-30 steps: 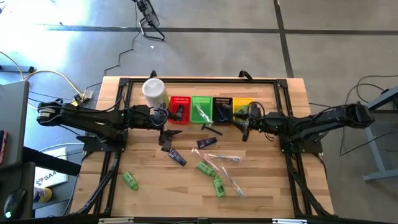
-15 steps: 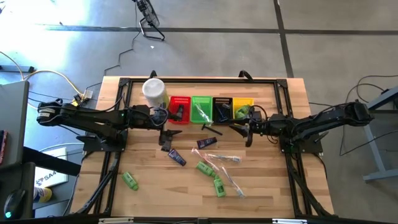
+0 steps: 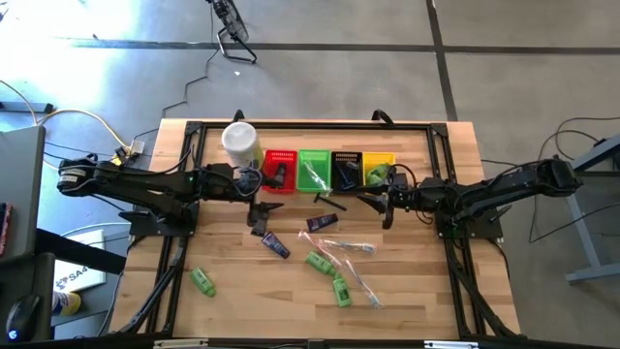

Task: Pick & Place Travel size toiletries
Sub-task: Put the blue toothbrush into the green bin

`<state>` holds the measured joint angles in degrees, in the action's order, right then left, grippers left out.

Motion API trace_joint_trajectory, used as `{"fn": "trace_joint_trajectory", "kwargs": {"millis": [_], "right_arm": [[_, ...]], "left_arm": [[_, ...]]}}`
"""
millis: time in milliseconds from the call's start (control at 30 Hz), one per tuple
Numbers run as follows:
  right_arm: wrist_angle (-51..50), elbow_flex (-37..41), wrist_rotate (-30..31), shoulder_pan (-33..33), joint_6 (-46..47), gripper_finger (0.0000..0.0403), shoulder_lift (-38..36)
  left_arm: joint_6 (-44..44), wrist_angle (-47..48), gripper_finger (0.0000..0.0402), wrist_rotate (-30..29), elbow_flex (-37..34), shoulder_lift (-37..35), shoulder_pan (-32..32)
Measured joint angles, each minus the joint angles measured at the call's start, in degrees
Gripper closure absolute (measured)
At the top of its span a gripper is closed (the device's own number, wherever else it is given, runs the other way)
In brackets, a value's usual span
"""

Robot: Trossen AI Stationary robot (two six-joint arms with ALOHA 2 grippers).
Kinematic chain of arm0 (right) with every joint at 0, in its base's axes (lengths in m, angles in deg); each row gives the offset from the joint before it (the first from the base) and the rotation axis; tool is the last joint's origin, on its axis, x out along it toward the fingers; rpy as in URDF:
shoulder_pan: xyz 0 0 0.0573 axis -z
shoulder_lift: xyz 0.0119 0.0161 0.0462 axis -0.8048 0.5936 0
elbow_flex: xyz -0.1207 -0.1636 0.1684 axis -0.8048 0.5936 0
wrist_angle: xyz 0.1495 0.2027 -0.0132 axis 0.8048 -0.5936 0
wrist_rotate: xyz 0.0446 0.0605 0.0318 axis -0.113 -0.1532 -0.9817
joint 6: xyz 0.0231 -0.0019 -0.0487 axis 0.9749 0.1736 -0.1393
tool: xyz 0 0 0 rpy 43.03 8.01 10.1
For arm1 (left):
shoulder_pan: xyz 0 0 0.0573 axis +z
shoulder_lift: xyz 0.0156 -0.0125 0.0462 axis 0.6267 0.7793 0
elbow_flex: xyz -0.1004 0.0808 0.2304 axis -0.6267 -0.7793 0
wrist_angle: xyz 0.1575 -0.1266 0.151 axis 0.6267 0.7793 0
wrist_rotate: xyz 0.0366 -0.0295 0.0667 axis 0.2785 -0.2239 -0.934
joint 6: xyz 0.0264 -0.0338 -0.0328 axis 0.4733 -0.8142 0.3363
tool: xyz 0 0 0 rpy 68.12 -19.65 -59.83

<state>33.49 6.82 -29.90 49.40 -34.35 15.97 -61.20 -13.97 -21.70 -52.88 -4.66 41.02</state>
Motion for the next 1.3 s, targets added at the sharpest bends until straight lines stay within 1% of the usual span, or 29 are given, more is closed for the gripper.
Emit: {"fn": "trace_joint_trajectory", "kwargs": {"millis": [100,200,267,400,500,633,733,967,1067,1300], "right_arm": [[0.0,0.0,0.0,0.0,0.0,0.0297,0.0],[0.0,0.0,0.0,0.0,0.0,0.0297,0.0],[0.0,0.0,0.0,0.0,0.0,0.0298,0.0],[0.0,0.0,0.0,0.0,0.0,0.0297,0.0],[0.0,0.0,0.0,0.0,0.4,0.0298,0.0],[0.0,0.0,-1.2,0.0,2.2,0.0302,0.0],[-0.1,0.0,-1.2,-0.1,3.4,0.0308,0.0],[-0.4,-0.2,-1.0,-0.4,2.6,0.0336,0.0],[-4.2,-2.4,-1.0,-0.4,1.9,0.035,0.0],[-22.4,-11.1,0.5,-0.4,1.9,0.0377,0.2]], "left_arm": [[-0.7,-0.9,0.0119,0.0,0.0,0.0,0.0],[-6.6,-2.7,0.0119,0.0,0.0,0.0,0.0],[-8.6,-3.7,0.0119,-0.1,0.0,0.0,0.0],[-8.8,-3.7,0.0119,-1.4,0.0,0.0,0.0],[-8.6,-2.5,0.0128,-2.7,0.0,0.0,0.0],[-7.4,-1.2,0.0158,-2.9,0.0,0.0,0.0],[-5.8,-2.3,0.0187,-2.9,-0.9,0.0,0.0],[-4.1,-12.1,0.0253,-3.4,-6.3,0.0,0.0],[-3.8,-12.3,0.0275,-3.4,-7.6,0.0,0.0],[-4.3,-12.9,0.0305,-3.4,-8.1,0.0,0.0]]}}
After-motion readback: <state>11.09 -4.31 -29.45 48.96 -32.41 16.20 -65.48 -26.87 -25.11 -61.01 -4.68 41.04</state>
